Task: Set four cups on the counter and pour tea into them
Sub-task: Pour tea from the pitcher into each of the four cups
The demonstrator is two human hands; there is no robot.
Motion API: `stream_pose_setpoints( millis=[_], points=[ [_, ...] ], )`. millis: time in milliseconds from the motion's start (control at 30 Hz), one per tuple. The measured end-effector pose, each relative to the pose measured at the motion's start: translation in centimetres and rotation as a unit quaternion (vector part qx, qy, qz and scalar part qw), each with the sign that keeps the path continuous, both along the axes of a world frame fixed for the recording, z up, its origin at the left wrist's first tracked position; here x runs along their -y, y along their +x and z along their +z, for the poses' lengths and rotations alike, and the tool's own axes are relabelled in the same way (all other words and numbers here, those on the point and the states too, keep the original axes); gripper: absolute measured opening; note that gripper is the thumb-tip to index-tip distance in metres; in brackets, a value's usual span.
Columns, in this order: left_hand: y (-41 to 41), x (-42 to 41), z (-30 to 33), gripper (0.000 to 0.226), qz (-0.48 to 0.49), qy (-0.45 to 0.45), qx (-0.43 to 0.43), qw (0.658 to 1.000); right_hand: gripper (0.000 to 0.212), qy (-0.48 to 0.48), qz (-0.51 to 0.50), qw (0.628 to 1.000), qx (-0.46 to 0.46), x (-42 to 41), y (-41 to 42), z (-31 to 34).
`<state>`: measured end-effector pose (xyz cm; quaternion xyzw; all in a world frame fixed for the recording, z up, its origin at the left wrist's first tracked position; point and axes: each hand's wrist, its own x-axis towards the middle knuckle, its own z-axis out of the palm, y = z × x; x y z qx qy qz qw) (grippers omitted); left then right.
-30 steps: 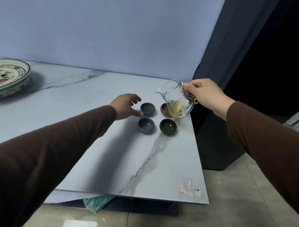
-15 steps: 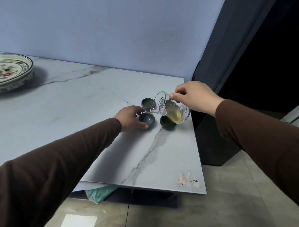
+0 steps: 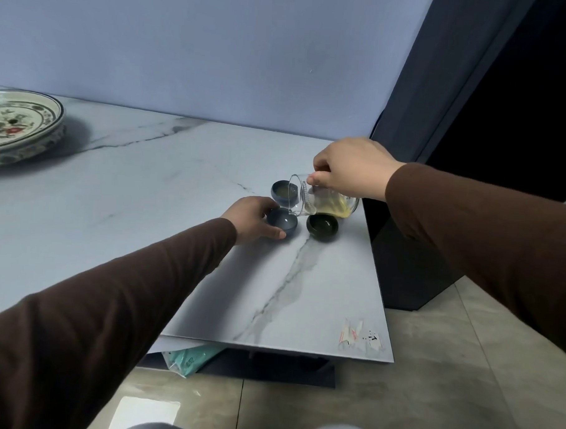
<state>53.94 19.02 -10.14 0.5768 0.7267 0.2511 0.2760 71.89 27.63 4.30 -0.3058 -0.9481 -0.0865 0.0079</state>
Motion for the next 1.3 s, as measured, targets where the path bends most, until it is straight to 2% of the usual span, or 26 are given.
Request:
stream_pose_setpoints(
  millis=[633, 1300],
  points=[
    [-0.1, -0.2, -0.1, 0.055, -0.005, -0.002, 0.008, 1.0, 0.043, 0.034, 0.021, 0.998, 0.045, 0.7, -1.6, 1.3],
    [0.0, -0.2, 0.3, 0.058, -0.006, -0.008, -0.026, 1.0, 0.037, 0.048, 0.035, 0.996, 0.06, 1.1, -2.5, 2.5]
  ],
)
